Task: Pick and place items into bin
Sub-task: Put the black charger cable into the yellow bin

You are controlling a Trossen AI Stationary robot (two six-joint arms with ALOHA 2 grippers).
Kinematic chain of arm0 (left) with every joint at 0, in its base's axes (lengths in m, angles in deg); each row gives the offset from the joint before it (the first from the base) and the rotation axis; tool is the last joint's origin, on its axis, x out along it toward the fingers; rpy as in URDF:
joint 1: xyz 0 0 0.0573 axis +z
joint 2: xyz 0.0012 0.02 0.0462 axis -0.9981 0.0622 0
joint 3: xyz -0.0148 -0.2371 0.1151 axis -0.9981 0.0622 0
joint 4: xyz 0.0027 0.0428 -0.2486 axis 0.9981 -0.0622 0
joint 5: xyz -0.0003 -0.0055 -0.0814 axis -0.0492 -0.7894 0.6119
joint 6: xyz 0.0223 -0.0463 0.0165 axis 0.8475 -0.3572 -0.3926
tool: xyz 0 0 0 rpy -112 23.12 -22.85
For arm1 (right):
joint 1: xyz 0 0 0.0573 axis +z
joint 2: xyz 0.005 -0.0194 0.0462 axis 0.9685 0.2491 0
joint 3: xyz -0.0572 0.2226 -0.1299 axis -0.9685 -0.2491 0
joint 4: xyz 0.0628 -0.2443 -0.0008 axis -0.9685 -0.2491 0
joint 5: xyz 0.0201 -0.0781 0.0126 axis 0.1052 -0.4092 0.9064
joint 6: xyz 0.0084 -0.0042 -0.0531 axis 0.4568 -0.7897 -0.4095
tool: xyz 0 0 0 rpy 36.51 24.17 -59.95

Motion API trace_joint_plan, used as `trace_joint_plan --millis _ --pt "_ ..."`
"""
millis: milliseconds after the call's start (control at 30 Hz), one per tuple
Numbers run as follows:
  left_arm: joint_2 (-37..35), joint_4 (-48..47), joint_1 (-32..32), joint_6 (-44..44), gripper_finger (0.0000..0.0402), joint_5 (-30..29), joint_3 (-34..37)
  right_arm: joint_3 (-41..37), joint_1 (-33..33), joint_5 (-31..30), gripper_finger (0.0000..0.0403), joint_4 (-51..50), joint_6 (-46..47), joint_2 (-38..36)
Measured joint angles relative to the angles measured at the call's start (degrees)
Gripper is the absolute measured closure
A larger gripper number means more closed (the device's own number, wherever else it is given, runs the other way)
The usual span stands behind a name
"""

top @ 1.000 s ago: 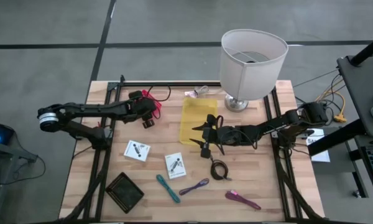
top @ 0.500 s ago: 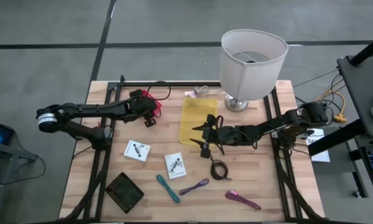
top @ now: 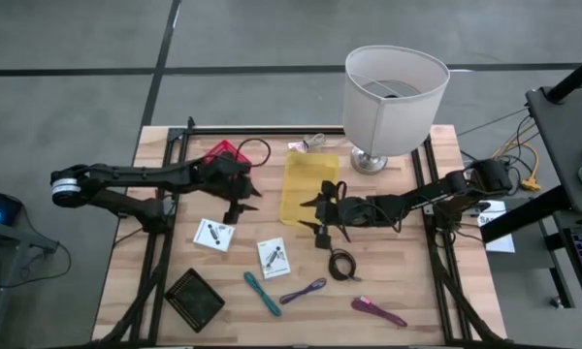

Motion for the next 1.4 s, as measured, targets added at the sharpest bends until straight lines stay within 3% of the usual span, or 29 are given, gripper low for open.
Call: trace_joint_plan --millis 133,233,467,667,1067,1400 --pt "-0.07 0.39 -0.13 0.25 0.0217 -0.27 0.00 0.15 0.73 8.98 0.0188 -3.33 2.74 -0.41" --pt "-0.07 0.69 -0.09 0.31 0.0217 -0.44 0.02 2.14 2.26 13.31 0.0188 -14.28 3.09 -0.54" --pt "-0.07 0.70 -0.09 0.42 0.0217 -1.11 0.02 8.74 6.88 8.27 0.0188 -41.45 13.97 -0.54" --pt "-0.07 0.70 -0.09 0.42 0.0216 -1.51 0.02 12.06 9.87 8.64 0.0188 -54.72 23.34 -0.54" --pt "-0.07 0.68 -0.09 0.37 0.0216 -1.53 0.04 7.08 12.11 11.13 0.0188 -54.31 33.77 -0.54" --pt "-0.04 0.68 -0.09 0.33 0.0216 -1.53 0.04 2.47 12.15 11.25 0.0188 -46.58 33.65 -0.52"
